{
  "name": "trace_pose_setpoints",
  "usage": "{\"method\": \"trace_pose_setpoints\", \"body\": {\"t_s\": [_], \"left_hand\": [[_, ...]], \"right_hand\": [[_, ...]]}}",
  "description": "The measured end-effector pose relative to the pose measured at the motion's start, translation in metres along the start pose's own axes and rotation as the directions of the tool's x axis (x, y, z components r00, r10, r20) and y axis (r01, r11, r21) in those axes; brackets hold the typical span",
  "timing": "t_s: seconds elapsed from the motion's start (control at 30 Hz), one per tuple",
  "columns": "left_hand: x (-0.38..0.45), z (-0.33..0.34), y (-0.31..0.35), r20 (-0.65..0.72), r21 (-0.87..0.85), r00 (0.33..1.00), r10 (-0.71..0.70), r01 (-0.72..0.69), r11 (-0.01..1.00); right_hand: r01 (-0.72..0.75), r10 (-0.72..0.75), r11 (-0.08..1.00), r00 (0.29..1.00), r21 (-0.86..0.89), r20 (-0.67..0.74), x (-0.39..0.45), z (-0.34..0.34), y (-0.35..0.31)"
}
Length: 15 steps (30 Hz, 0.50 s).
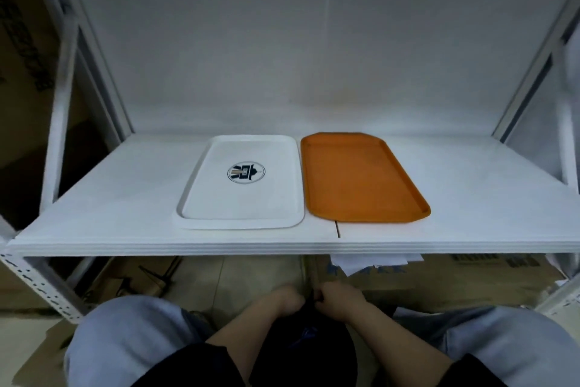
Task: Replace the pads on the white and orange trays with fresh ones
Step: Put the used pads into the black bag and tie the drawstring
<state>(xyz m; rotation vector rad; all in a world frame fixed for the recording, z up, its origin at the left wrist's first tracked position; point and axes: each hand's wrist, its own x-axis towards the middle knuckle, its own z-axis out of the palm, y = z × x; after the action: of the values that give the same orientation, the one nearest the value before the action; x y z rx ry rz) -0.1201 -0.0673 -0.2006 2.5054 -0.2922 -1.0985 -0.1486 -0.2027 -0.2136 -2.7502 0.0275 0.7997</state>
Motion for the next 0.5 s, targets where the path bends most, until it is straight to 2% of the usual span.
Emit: {"method": "trace_pose_setpoints", "body": {"t_s": [0.07, 0.2, 0.5], "left_hand": [[-0.018, -0.019, 0.013, -0.005, -0.001, 1.0, 0.016, -0.016, 1.0], [-0.037, -0.054, 0.03, -0.083, -0.139, 0.997, -0.011, -0.001, 0.99], [-0.093, -0.15, 0.077, -0.302, -0.141, 0.952, 0.055, -0.102, 0.985]], "right_hand": [[-0.005, 0.004, 1.0, 0.999, -0.025, -0.037, -0.006, -0.02, -0.007], [-0.024, 0.014, 0.998, 0.989, -0.064, -0.148, -0.02, -0.061, -0.02], [-0.034, 0.006, 0.996, 0.945, -0.082, -0.327, -0.067, -0.17, -0.043]]}}
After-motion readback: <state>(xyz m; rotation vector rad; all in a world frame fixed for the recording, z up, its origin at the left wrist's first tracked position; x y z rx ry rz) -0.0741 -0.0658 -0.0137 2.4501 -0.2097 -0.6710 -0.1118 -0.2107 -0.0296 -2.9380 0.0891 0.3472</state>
